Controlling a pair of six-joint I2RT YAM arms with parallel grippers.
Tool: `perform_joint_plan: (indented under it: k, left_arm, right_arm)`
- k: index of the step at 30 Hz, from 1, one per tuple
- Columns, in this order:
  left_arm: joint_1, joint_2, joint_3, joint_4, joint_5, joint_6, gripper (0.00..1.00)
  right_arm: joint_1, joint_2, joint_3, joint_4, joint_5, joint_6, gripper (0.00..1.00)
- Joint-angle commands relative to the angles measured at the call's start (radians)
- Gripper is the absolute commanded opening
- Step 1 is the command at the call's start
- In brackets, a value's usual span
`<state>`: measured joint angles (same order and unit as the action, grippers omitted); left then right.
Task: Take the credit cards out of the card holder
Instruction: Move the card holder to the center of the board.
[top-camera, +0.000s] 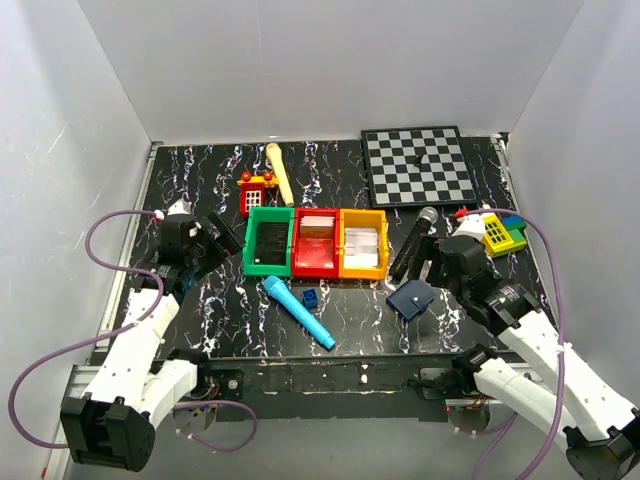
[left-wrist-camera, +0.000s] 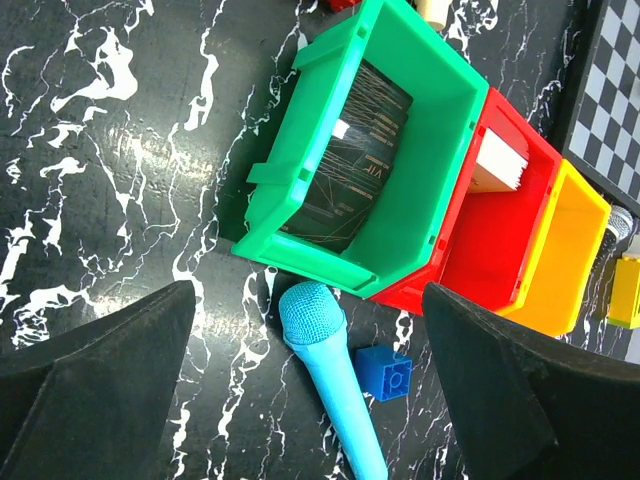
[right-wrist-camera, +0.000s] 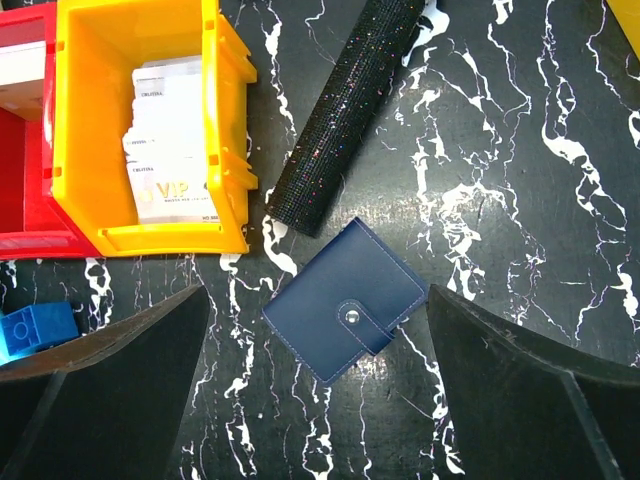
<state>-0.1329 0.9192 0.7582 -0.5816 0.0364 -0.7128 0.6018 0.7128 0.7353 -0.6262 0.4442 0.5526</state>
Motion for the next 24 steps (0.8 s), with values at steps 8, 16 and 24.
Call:
perform_joint_plan:
  k: [8,16,24]
  left_arm:
    - [-0.005,-0.103,-0.079,0.083,0.167,0.091,0.98]
    - [-0.166,-0.100,-0.073,0.080,0.137,0.104,0.98]
    - [-0.336,-0.059,-0.115,0.098,0.056,-0.003,0.98]
  right_arm:
    - [-0.049,0.047,-0.034,-0.090,0.064,0.156,0.98]
    - [-0.272,-0.003,-0.145,-0.099,-0.151,0.207,0.95]
    - [-0.293,0.069,-0.235,-0.041,-0.239,0.267,0.89]
